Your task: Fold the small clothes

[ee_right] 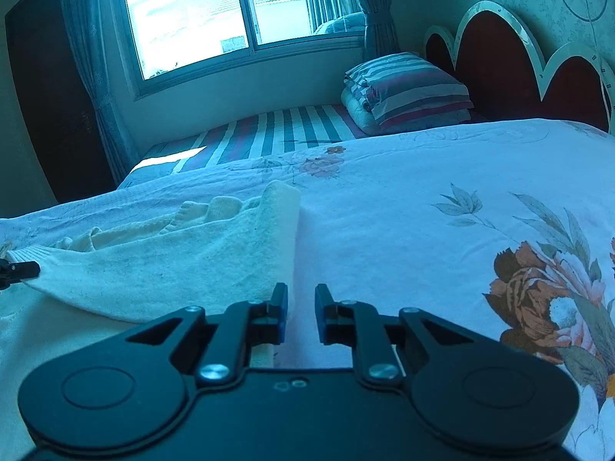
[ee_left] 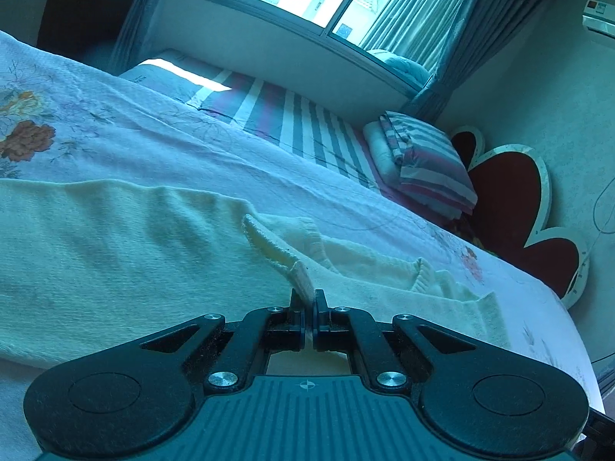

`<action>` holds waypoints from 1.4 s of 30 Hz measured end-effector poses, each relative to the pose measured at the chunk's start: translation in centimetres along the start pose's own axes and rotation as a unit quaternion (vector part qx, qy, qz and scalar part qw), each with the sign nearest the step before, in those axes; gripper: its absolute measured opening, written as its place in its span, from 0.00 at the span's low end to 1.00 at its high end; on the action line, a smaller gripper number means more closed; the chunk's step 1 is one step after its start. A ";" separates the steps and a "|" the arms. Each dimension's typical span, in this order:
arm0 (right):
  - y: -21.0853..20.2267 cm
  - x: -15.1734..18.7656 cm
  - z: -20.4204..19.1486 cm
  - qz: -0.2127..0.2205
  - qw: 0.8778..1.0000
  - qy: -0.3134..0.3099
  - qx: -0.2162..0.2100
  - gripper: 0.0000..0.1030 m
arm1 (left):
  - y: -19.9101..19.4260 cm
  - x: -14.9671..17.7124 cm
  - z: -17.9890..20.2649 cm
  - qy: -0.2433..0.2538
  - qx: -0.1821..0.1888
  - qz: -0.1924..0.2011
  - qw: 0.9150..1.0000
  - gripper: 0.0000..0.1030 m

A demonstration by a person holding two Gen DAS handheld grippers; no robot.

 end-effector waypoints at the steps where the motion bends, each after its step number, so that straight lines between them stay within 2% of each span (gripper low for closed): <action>1: 0.1 0.1 -0.2 -0.001 1.000 -0.001 -0.001 0.17 | 0.0 0.0 -0.4 0.001 -0.001 -0.001 1.000 0.02; 16: 1.3 0.3 -0.9 0.001 1.000 0.003 0.013 0.17 | 0.1 0.8 -3.8 -0.003 -0.016 -0.005 1.000 0.02; 22: 2.5 1.9 -1.0 -0.033 0.999 -0.011 0.014 0.17 | 0.5 1.8 -3.9 0.011 -0.017 -0.017 1.000 0.02; 27: 1.8 0.3 -1.5 0.000 1.000 0.003 -0.001 0.18 | 0.6 1.9 -3.8 0.021 -0.016 -0.015 1.000 0.03; 29: 2.5 0.7 -1.8 -0.014 1.000 -0.010 0.000 0.18 | 0.6 1.9 -3.9 0.017 -0.016 -0.012 1.000 0.03; 30: 3.2 1.6 -1.7 -0.039 0.999 -0.021 0.010 0.20 | 0.5 1.9 -3.9 0.016 -0.017 -0.009 1.000 0.03; 31: 3.6 2.0 -1.7 -0.046 0.999 -0.023 0.010 0.20 | 0.4 1.9 -3.8 0.015 -0.018 -0.004 1.000 0.03; 42: 3.7 1.9 -1.6 -0.046 0.999 -0.026 0.002 0.20 | 0.0 1.8 -4.7 0.002 -0.024 -0.007 1.000 0.03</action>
Point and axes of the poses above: each gripper's, at about its wrist camera, not at the fingertips, and y roughly the way its jaws point, z to its right, x to its underside, the point moved 9 cm from there along y, roughly the way its jaws point, and after that the axes turned 14 degrees about z, right-handed, at the moved point
